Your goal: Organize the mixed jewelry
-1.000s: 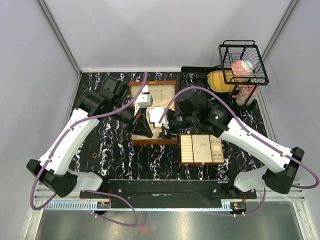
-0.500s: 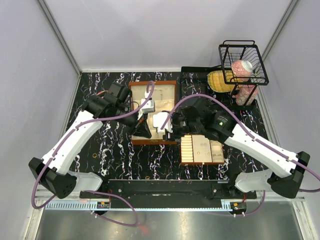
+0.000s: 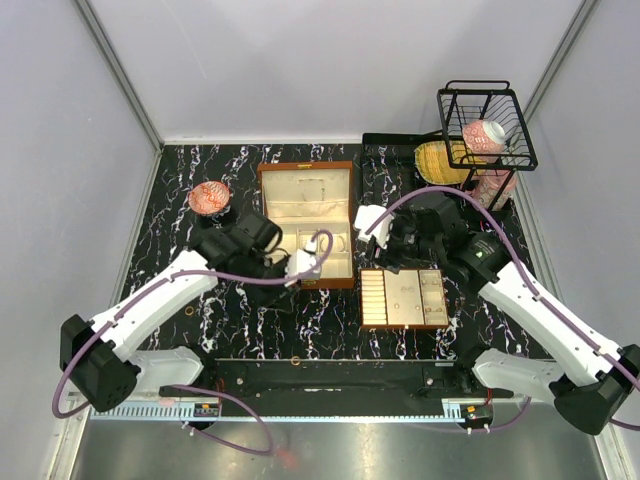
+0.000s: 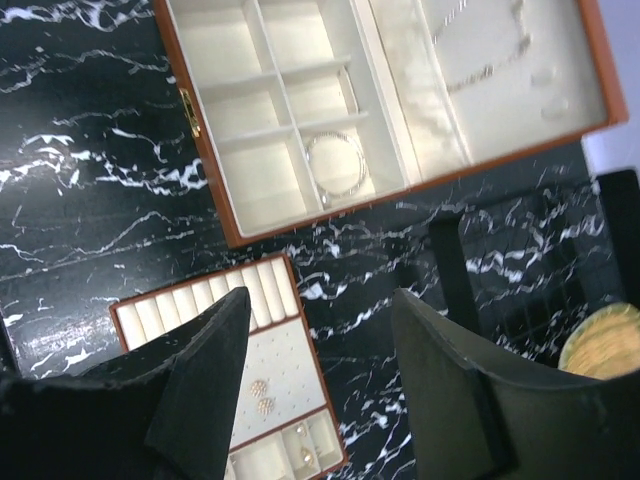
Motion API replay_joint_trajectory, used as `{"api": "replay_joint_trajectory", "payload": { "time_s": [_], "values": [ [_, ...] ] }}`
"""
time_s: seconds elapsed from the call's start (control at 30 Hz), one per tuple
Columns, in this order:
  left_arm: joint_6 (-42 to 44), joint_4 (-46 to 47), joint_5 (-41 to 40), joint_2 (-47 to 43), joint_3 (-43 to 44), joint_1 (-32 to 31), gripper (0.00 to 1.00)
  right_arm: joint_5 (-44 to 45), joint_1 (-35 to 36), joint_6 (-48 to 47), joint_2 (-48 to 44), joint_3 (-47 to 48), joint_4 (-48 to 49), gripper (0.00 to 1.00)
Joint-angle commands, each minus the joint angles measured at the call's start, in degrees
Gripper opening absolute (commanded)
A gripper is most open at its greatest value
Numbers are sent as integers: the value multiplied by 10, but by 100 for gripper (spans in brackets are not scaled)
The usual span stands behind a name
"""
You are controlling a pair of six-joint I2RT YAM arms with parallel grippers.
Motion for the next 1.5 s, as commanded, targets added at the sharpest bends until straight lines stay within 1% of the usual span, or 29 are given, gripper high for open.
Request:
{"api": "replay_joint_trajectory", "payload": {
  "time_s": [0.0,0.1,0.27,0.3,0.47,0.6,0.77,0.97,1.23,1.47],
  "values": [
    [8,52,-69,-1,-44,-52,23,-11,-39,37,-12,-38,26,65],
    [5,75,-97,3,-74,-78,26,-20,-67,54,-18,-66,39,66],
    [4,111,-134,3,-127,-142,34,-34,-124,80,-30,-106,54,68],
    [4,119,-142,4,-132,-150,34,-38,-131,83,-31,-111,57,68],
    [9,144,-139,21,-160,-191,36,-59,-178,100,-26,-138,64,68],
    [13,177,-140,42,-177,-222,37,-55,-190,112,-25,-160,83,68],
    [11,221,-144,85,-192,-246,37,-52,-203,122,-23,-176,97,68],
    [8,257,-169,100,-209,-259,36,-58,-213,127,-25,-178,97,68],
    [-3,270,-191,108,-213,-269,34,-64,-215,123,-22,-179,97,68],
    [-11,263,-207,103,-218,-285,34,-65,-214,120,-29,-186,97,68]
  ]
}}
